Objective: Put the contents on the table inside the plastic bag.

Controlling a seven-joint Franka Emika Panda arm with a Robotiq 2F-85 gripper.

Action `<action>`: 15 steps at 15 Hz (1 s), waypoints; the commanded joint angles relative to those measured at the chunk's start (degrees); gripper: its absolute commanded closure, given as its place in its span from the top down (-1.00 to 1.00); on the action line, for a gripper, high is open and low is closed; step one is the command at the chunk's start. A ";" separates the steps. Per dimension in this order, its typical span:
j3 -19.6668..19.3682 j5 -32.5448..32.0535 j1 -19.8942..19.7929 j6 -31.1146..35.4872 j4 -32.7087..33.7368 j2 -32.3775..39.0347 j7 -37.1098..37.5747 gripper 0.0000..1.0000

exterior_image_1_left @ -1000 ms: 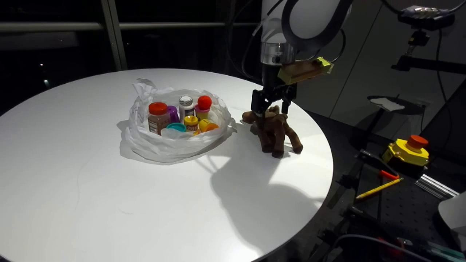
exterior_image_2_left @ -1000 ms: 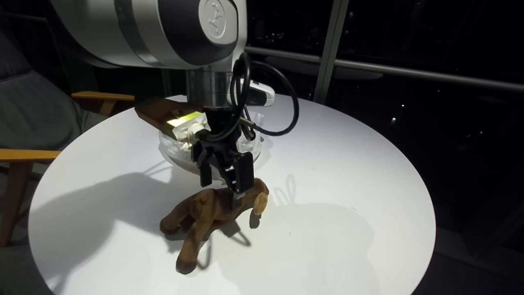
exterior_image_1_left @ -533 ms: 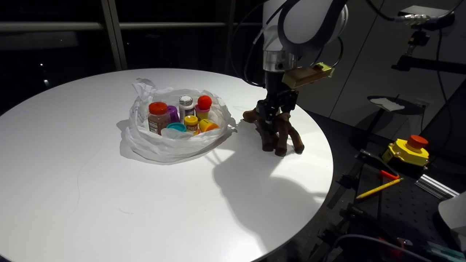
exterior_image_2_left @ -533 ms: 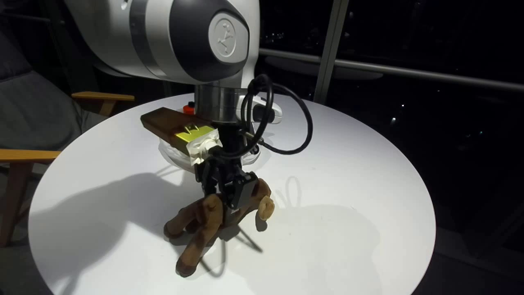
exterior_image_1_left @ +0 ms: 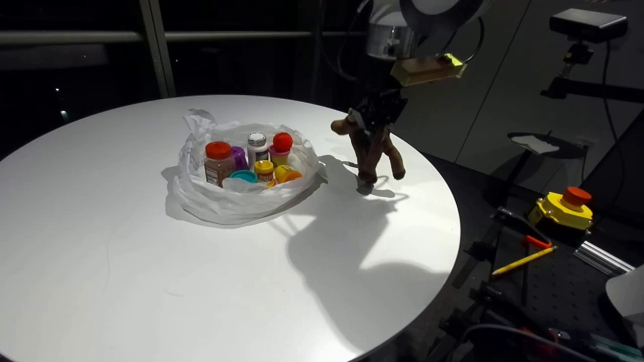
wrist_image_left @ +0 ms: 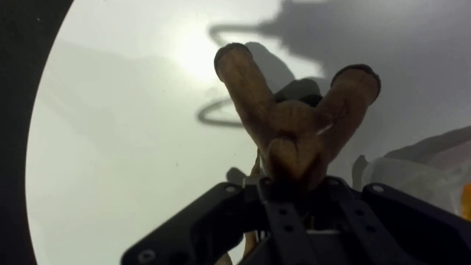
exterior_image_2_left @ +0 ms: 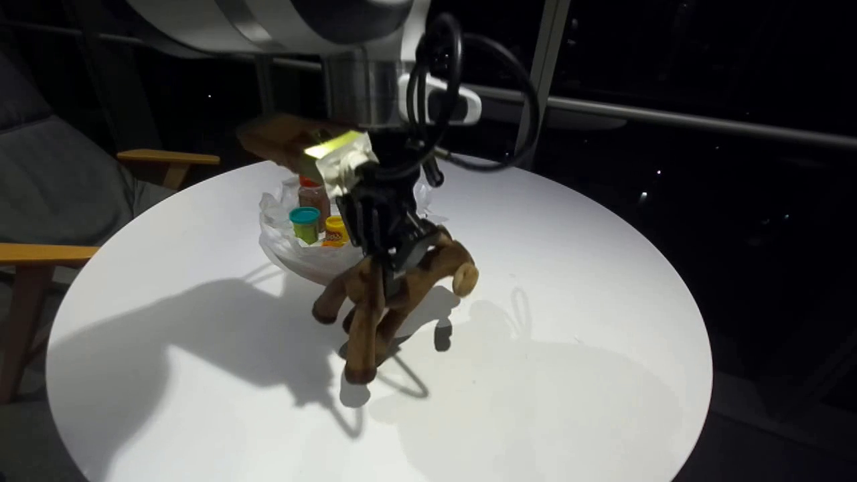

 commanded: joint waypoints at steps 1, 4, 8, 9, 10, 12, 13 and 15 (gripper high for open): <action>1.54 -6.67 3.09 2.25 -4.21 -11.72 7.27 -0.75; 6.24 -12.77 3.86 5.37 -2.08 -13.61 13.74 -0.79; 9.40 -19.71 4.41 17.32 1.82 -8.47 18.26 -0.80; 9.82 -20.67 4.39 19.84 2.30 -7.37 18.78 -0.80; 9.85 -21.00 4.61 22.20 3.45 -5.13 18.55 -0.80; 10.50 -18.33 4.67 25.75 5.62 -0.22 15.52 -0.80; 11.33 -16.85 4.28 27.19 6.50 1.95 14.04 -0.80; 14.45 -13.52 2.53 29.37 8.24 5.93 10.68 -0.79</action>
